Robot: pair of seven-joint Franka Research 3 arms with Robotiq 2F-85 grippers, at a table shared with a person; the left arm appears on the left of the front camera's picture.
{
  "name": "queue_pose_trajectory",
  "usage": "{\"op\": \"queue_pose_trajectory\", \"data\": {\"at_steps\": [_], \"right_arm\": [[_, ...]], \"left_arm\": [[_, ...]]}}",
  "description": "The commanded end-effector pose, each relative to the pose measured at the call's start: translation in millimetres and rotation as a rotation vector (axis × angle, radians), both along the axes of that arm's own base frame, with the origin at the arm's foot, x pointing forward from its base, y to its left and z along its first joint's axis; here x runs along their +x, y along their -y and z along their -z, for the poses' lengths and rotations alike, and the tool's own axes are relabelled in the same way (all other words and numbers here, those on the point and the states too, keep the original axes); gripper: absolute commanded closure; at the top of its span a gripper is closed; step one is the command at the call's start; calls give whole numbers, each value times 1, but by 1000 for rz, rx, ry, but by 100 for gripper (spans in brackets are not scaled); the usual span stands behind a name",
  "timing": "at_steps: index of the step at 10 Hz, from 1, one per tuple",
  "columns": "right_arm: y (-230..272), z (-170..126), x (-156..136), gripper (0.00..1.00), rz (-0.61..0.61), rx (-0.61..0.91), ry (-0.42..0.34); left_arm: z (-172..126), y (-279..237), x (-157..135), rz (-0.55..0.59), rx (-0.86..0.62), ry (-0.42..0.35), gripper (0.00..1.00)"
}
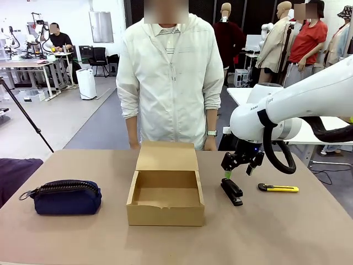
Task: Pack the items into the box.
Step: Pick up the item specified by the human and place it in the Mailer Box.
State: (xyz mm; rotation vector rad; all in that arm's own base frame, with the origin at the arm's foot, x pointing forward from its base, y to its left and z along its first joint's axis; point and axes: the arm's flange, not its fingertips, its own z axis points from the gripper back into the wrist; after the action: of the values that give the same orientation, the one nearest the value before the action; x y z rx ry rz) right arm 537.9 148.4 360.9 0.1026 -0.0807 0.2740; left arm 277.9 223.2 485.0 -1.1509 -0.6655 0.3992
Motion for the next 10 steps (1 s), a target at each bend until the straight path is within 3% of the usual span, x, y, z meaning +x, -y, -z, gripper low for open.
{"op": "queue_pose_trajectory", "data": {"at_steps": [1, 3, 5, 6, 7, 8, 10], "right_arm": [[-18, 26, 15, 0, 3, -17, -68], [-27, 46, 21, 0, 5, -22, -124], [-29, 49, 21, 0, 7, -44, -117], [-27, 48, 21, 32, 11, -79, -113], [-29, 50, 20, 92, 15, -67, -113], [-30, 50, 20, 100, -8, -41, -123], [-30, 50, 19, 100, 13, -63, -122]], "left_arm": [[0, -1, 0, 3, -5, 30, 0], [0, -1, 0, 3, -5, 30, 0], [0, -1, 0, 3, -5, 30, 0], [0, -1, 0, 3, -5, 30, 0], [0, -1, 0, 3, -5, 30, 0], [0, -1, 0, 3, -5, 30, 0], [0, -1, 0, 3, -5, 30, 0]]}}
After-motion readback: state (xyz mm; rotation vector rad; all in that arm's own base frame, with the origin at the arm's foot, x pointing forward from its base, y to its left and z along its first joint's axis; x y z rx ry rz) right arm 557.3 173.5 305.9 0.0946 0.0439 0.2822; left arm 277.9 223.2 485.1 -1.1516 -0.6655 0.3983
